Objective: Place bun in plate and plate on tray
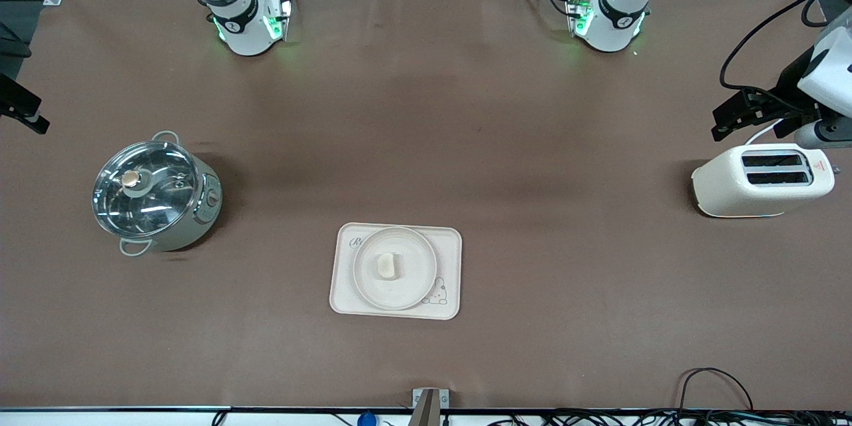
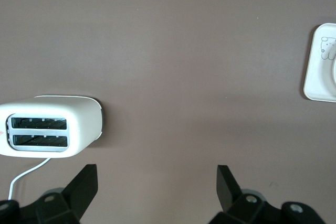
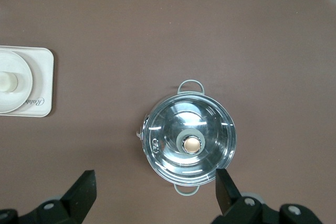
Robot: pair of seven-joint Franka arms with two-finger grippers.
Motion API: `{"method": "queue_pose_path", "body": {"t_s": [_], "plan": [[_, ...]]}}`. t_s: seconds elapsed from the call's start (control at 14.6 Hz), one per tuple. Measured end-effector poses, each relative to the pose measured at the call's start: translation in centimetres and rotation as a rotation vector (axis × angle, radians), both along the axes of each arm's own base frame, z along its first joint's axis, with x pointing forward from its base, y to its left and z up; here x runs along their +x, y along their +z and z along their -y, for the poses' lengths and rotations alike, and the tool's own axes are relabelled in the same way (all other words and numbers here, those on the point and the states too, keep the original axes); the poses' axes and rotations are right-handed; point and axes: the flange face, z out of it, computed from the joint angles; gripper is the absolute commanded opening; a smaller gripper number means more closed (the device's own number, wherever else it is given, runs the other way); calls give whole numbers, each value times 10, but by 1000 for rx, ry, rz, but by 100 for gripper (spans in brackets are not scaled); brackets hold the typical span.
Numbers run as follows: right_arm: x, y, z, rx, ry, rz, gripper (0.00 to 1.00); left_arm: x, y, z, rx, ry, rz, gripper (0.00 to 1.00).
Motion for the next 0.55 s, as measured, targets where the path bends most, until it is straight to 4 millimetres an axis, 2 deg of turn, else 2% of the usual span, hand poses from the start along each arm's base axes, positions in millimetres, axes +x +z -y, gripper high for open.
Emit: {"method": "queue_pose_path", "body": {"t_s": [0.34,0.55], "plan": [[0,-1,-4,-1,10,-6,100,-6,3,0,4,-1,-35,100],[0,-1,-4,-1,10,-6,100,-13,8,13,6,-26,-54,100]]}}
